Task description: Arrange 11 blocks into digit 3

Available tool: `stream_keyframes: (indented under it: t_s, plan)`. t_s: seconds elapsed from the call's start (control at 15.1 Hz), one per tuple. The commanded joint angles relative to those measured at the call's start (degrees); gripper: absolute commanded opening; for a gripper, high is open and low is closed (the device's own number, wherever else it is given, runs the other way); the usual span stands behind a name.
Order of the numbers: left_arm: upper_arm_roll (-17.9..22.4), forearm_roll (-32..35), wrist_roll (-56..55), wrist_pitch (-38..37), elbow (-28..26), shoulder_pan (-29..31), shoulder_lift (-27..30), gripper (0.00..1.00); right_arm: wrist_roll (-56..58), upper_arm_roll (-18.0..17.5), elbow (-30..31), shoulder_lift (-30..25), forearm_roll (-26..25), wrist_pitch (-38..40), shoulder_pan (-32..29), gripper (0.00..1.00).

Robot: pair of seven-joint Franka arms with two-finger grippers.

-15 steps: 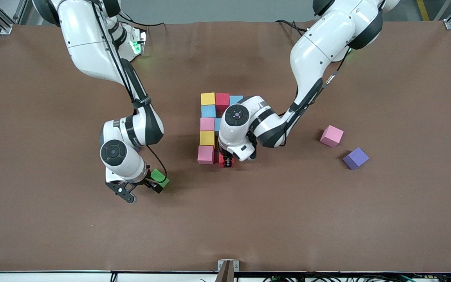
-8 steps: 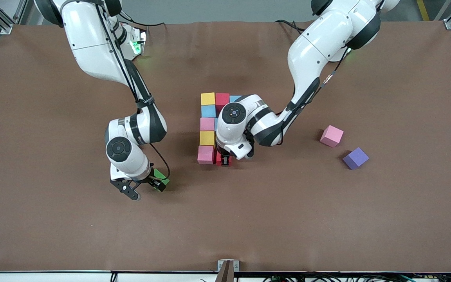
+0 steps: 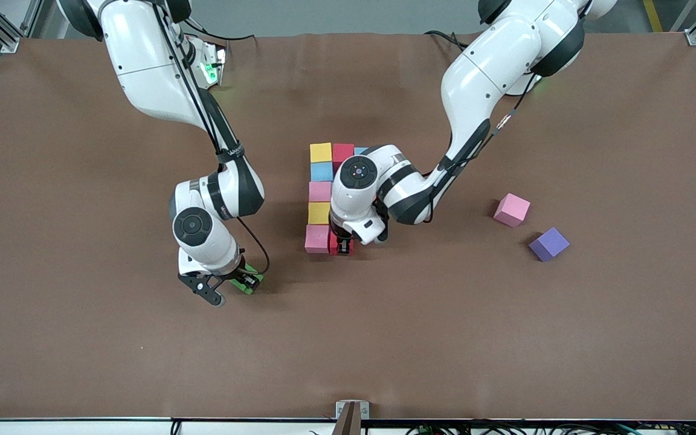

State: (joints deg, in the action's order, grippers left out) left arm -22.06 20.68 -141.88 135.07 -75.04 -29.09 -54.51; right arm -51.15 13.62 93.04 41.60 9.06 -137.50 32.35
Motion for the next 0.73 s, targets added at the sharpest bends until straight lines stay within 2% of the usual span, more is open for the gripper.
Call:
stream_keyframes:
  t_s: [0.0, 0.07, 0.13, 0.2, 0.4, 0.66]
  plan:
    - [0.8, -1.5, -0.7, 2.5, 2.2, -1.7, -3.5, 0.39, -2.7, 0.0, 1.8, -2.3, 1.1, 2.0, 0.4, 0.05]
    - [1.6, -1.5, -0.7, 2.5, 2.2, -1.8, -3.4, 0.47, -4.1, -0.1, 1.7, -2.7, 1.1, 3.1, 0.4, 0.02]
    - [1.7, -1.5, -0.2, 2.6, 2.2, -1.8, -3.2, 0.82, -5.5, 0.0, 1.7, -3.8, 1.1, 4.2, 0.4, 0.01]
    - [1.7, -1.5, -0.2, 2.6, 2.1, -1.7, -3.0, 0.99, -6.2, 0.0, 1.7, -4.8, 1.1, 5.1, 0.4, 0.01]
    - [1.7, -1.5, -0.2, 2.0, 2.0, -1.6, -1.9, 1.00, -8.5, 0.0, 1.5, -7.3, 1.1, 8.6, 0.4, 0.01]
    - [1.3, -2.1, -0.1, -0.5, 1.2, -0.8, 1.1, 1.00, -13.3, 0.0, 1.2, -8.0, 1.1, 8.6, 2.3, 0.02]
